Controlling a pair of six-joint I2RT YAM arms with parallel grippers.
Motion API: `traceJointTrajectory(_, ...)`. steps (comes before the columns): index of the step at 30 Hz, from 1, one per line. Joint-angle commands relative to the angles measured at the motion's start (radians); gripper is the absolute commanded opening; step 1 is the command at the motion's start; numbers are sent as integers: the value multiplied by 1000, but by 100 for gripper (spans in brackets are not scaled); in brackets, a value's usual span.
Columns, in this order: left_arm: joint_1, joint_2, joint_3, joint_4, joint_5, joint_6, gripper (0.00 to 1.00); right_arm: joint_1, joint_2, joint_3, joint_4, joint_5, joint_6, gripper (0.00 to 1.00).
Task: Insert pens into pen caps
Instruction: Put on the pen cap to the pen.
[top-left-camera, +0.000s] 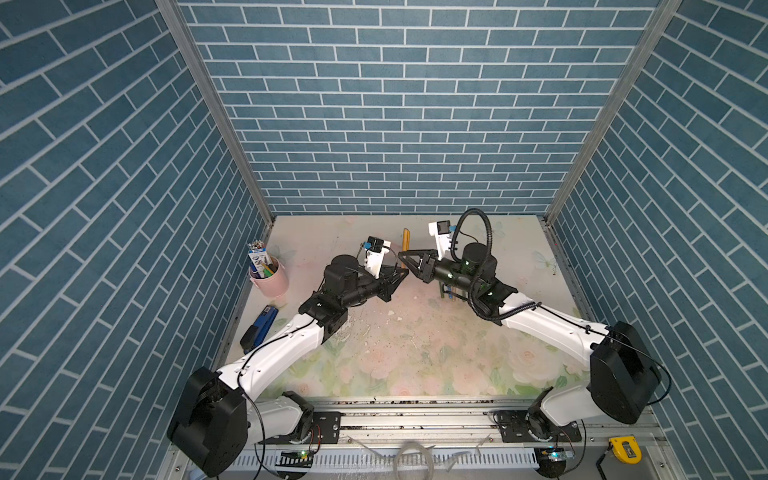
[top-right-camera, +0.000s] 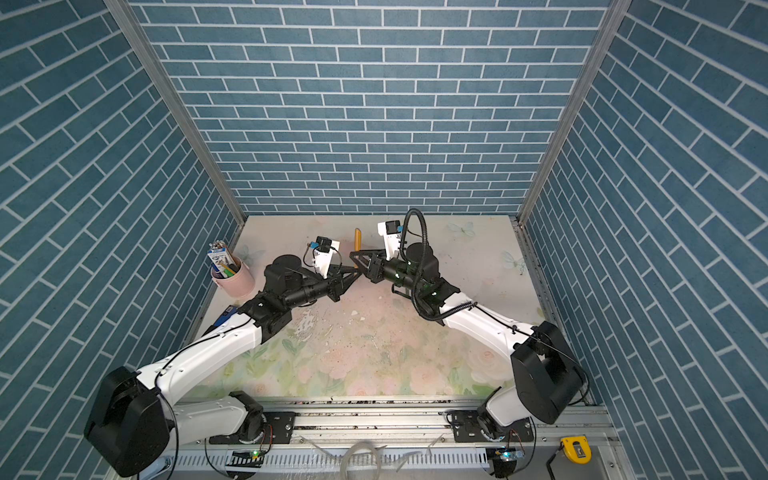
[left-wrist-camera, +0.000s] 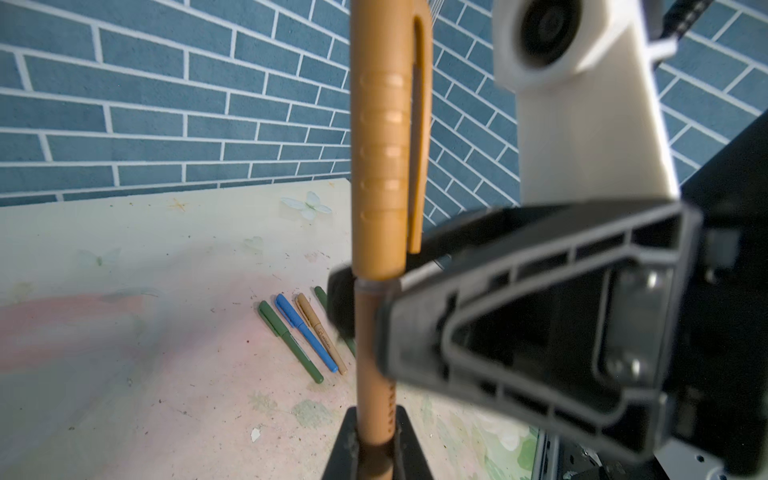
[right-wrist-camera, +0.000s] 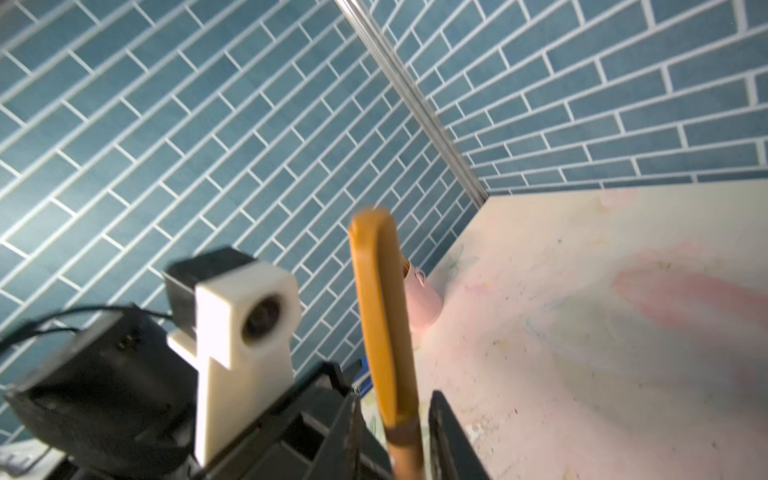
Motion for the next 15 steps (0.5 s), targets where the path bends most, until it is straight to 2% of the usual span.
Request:
traceJointTrajectory(1, 5, 1, 15, 50, -5, 20, 0, 10, -64, 48, -167, 5, -84, 35)
traceJointTrajectory(7, 5, -3, 14, 51, -4, 26, 0, 8, -121, 74, -286, 42, -152, 47)
traceJointTrajectory(15, 3, -7, -16, 110, -16, 42, 0, -13, -167, 196, -514, 101, -248, 49)
